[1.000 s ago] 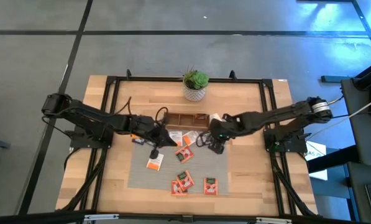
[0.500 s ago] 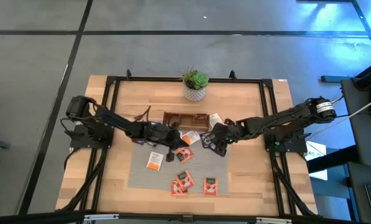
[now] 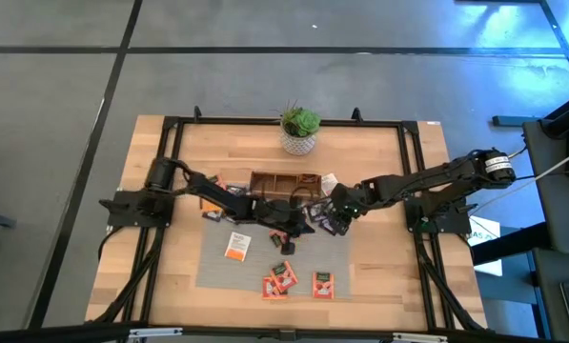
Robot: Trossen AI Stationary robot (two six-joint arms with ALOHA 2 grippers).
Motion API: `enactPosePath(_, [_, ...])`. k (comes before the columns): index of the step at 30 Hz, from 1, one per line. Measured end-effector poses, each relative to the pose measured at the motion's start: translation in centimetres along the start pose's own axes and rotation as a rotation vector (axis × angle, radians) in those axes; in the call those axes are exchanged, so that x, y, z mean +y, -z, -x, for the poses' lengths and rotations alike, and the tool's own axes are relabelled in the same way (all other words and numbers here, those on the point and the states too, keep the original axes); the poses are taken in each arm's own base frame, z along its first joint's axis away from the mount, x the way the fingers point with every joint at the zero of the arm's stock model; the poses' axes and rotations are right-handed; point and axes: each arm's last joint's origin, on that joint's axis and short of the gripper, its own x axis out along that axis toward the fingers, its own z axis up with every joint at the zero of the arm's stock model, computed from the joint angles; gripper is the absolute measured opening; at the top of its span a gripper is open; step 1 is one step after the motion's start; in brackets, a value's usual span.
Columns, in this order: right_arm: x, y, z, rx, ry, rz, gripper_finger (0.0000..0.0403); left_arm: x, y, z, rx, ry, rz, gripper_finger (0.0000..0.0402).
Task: Pick & Place Tea
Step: Put the dark blue tea bag into the middle section of the wooden organizer
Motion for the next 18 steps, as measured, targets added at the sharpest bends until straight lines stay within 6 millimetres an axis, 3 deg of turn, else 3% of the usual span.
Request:
enactPosePath(9, [-0.5,0.6,-0.2,0.044,0.028,-0.046,0.0194,0.4,-0.3,-3.9,0.048,-0.129,-0.011,0.0002])
enactPosePath(18, [-1.5,1.8,-1.6,0.040,0.025,-0.102,0.0194,0.4,0.3,-6.0,0.172,-0.128,-0.020,0.0003])
